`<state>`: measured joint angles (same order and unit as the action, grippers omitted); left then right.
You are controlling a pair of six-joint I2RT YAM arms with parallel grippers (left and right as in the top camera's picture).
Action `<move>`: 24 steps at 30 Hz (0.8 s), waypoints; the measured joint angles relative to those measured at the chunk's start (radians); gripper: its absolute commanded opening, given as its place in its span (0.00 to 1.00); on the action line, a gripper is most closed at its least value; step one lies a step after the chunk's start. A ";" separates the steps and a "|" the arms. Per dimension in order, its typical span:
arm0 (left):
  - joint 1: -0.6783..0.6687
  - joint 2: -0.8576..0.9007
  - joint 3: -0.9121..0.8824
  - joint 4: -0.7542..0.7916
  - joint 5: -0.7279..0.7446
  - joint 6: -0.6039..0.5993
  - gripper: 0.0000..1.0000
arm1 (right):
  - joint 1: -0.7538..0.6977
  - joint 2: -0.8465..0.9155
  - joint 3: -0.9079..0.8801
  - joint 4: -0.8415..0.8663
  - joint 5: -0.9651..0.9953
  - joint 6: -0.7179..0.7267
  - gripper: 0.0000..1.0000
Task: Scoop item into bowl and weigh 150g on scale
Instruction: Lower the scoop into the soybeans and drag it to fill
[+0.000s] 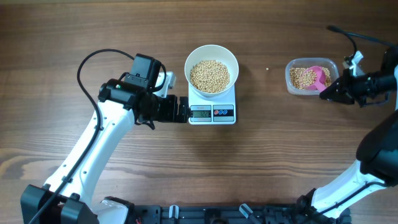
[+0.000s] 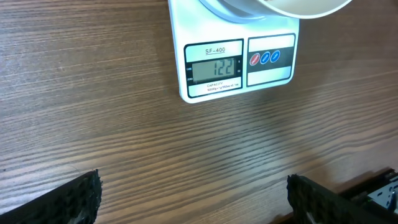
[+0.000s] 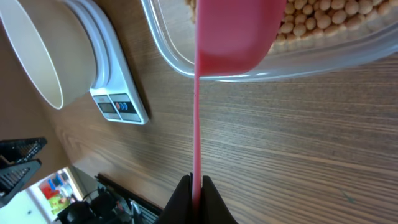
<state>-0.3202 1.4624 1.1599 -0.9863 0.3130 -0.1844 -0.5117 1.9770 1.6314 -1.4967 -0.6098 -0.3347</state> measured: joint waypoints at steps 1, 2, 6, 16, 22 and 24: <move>0.000 0.000 0.000 0.000 0.000 0.000 1.00 | -0.003 0.000 0.000 -0.003 -0.001 -0.007 0.04; 0.000 0.000 0.000 0.000 0.000 0.000 1.00 | -0.008 0.000 0.000 -0.012 -0.005 -0.015 0.04; 0.000 0.000 0.000 0.000 0.000 0.000 1.00 | -0.033 0.000 0.000 -0.037 -0.037 -0.051 0.04; 0.000 0.000 0.000 0.000 0.000 0.000 1.00 | -0.057 0.000 0.000 -0.082 -0.087 -0.106 0.04; 0.000 0.000 0.000 0.000 0.000 0.000 1.00 | -0.057 0.000 0.000 -0.112 -0.146 -0.149 0.04; 0.000 0.000 0.000 0.000 0.000 0.000 1.00 | -0.057 0.000 0.000 -0.112 -0.157 -0.155 0.04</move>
<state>-0.3202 1.4624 1.1599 -0.9863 0.3130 -0.1844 -0.5686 1.9770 1.6314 -1.6089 -0.7666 -0.4896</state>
